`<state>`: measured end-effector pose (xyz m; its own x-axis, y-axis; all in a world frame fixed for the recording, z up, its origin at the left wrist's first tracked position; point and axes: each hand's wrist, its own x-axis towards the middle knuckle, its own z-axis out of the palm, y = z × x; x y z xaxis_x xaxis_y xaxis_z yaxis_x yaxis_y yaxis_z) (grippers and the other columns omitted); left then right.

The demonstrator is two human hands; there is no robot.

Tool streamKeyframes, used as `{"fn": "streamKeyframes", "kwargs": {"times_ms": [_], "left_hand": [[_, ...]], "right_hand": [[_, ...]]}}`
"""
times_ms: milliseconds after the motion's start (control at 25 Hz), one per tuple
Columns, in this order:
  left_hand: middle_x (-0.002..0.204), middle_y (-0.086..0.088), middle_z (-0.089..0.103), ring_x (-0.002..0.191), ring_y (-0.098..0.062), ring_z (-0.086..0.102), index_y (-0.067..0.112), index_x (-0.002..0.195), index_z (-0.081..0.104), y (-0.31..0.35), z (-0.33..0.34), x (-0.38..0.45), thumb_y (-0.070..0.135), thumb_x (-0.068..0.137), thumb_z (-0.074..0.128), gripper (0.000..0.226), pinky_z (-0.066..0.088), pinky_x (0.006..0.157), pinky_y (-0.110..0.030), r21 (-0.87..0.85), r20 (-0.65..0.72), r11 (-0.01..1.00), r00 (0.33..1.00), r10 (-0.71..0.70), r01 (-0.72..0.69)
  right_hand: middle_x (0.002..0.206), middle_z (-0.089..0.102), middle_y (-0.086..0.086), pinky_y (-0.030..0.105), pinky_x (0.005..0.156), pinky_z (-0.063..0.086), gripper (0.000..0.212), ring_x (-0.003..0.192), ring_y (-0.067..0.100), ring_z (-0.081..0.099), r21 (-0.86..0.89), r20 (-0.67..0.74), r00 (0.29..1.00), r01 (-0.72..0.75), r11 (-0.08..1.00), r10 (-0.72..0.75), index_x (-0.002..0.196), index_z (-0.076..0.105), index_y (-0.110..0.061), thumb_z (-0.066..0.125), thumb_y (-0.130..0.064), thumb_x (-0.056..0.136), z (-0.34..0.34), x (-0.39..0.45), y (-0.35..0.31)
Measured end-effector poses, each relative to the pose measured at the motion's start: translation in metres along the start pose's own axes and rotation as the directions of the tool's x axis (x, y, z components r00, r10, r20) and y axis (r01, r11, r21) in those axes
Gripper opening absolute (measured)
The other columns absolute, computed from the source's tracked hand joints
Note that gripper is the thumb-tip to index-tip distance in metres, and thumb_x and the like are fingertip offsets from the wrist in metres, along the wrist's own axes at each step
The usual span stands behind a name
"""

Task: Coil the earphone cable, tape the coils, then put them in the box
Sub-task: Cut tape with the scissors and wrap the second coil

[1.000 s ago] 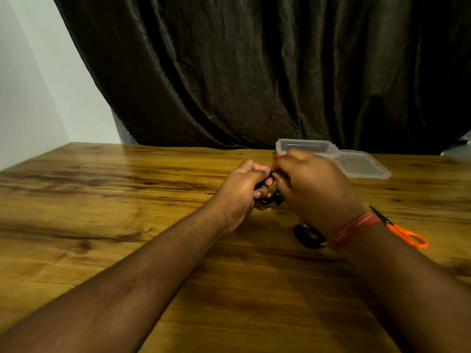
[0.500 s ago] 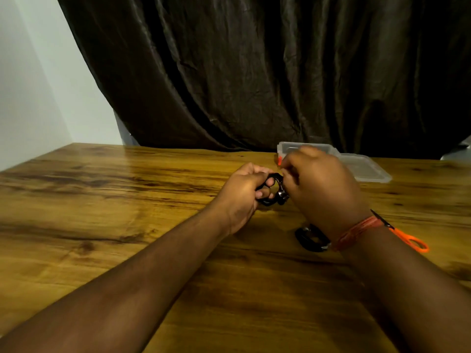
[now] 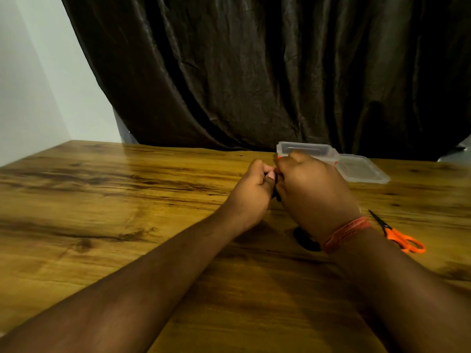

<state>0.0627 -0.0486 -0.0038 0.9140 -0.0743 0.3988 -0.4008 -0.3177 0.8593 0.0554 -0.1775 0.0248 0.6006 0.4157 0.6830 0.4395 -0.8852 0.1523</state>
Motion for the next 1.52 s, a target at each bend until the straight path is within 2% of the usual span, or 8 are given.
{"fn": "streamKeyframes", "kwargs": {"times_ms": [120, 240, 400, 640, 880, 1080, 1200, 1520], "left_hand": [[0.068, 0.002, 0.047, 0.064, -0.013, 0.041, 0.022, 0.079, 0.045, -0.004, 0.000, 0.002, 0.019, 0.098, 0.042, 0.019, 0.035, 0.066, -0.036, -0.152, -0.007, 0.988, 0.999, -0.037, 0.035], [0.060, 0.000, 0.042, 0.055, -0.011, 0.035, 0.011, 0.086, 0.044, -0.004, 0.001, 0.004, 0.013, 0.103, 0.037, 0.019, 0.032, 0.059, -0.032, -0.277, 0.039, 0.953, 0.993, -0.113, 0.119], [0.046, 0.005, 0.044, 0.046, -0.010, 0.034, 0.012, 0.080, 0.047, -0.005, -0.002, 0.006, 0.008, 0.102, 0.037, 0.024, 0.027, 0.054, -0.030, -0.370, 0.092, 0.913, 0.985, -0.148, 0.172], [0.046, 0.006, 0.046, 0.045, -0.010, 0.034, 0.012, 0.081, 0.048, -0.004, -0.001, 0.004, 0.005, 0.102, 0.037, 0.025, 0.027, 0.053, -0.031, -0.368, 0.109, 0.912, 0.982, -0.152, 0.182], [0.074, 0.004, 0.056, 0.060, -0.007, 0.045, 0.009, 0.096, 0.051, 0.000, 0.000, 0.003, 0.018, 0.105, 0.036, 0.019, 0.041, 0.073, -0.032, -0.227, -0.008, 0.964, 0.989, -0.147, 0.141], [0.072, 0.001, 0.051, 0.064, -0.011, 0.043, 0.019, 0.083, 0.050, -0.003, 0.003, 0.003, 0.020, 0.104, 0.038, 0.024, 0.038, 0.070, -0.033, -0.140, 0.013, 0.985, 0.995, -0.098, 0.099], [0.068, 0.002, 0.051, 0.062, -0.011, 0.044, 0.023, 0.080, 0.049, -0.006, 0.003, 0.003, 0.018, 0.103, 0.040, 0.026, 0.038, 0.067, -0.033, -0.132, 0.007, 0.986, 0.995, -0.099, 0.099], [0.049, 0.006, 0.043, 0.050, -0.011, 0.034, 0.019, 0.074, 0.048, -0.015, 0.002, 0.010, 0.004, 0.099, 0.038, 0.030, 0.027, 0.055, -0.030, -0.386, 0.102, 0.901, 0.980, -0.172, 0.198]], "right_hand": [[0.078, 0.058, 0.007, 0.029, 0.054, 0.028, 0.008, 0.066, 0.030, 0.060, -0.023, 0.017, 0.999, 0.037, 0.999, -0.036, 0.081, 0.061, -0.013, 0.068, -0.014, 0.077, 0.001, 0.000, -0.001], [0.082, 0.058, 0.005, 0.029, 0.056, 0.032, 0.007, 0.071, 0.027, 0.060, -0.042, 0.046, 0.997, 0.068, 0.997, -0.066, 0.087, 0.063, -0.015, 0.065, -0.019, 0.081, 0.003, 0.000, 0.000], [0.080, 0.058, 0.007, 0.029, 0.054, 0.031, 0.009, 0.067, 0.029, 0.060, -0.029, 0.045, 0.997, 0.070, 0.997, -0.068, 0.082, 0.063, -0.013, 0.069, -0.015, 0.076, 0.003, 0.001, 0.000], [0.081, 0.059, 0.007, 0.029, 0.053, 0.032, 0.010, 0.069, 0.031, 0.061, -0.012, 0.062, 0.994, 0.087, 0.996, -0.086, 0.082, 0.062, -0.014, 0.069, -0.016, 0.075, 0.004, -0.001, 0.005], [0.093, 0.059, 0.009, 0.037, 0.063, 0.046, 0.009, 0.082, 0.031, 0.059, 0.082, 0.019, 0.996, -0.086, 0.993, 0.084, 0.090, 0.061, -0.012, 0.056, -0.019, 0.086, -0.004, 0.003, 0.016], [0.083, 0.060, 0.013, 0.032, 0.054, 0.036, 0.011, 0.070, 0.035, 0.061, -0.040, 0.045, 0.999, 0.019, 0.999, -0.017, 0.088, 0.062, -0.009, 0.063, -0.016, 0.079, 0.001, 0.000, 0.003], [0.088, 0.059, 0.011, 0.034, 0.056, 0.038, 0.013, 0.074, 0.034, 0.061, -0.076, 0.084, 0.996, 0.022, 0.997, -0.015, 0.095, 0.062, -0.009, 0.058, -0.016, 0.084, -0.002, 0.000, -0.002], [0.104, 0.059, 0.008, 0.036, 0.066, 0.045, 0.024, 0.092, 0.030, 0.062, -0.105, 0.201, 0.978, 0.073, 0.992, -0.051, 0.107, 0.062, -0.014, 0.055, -0.027, 0.088, -0.009, 0.001, -0.008]]}}
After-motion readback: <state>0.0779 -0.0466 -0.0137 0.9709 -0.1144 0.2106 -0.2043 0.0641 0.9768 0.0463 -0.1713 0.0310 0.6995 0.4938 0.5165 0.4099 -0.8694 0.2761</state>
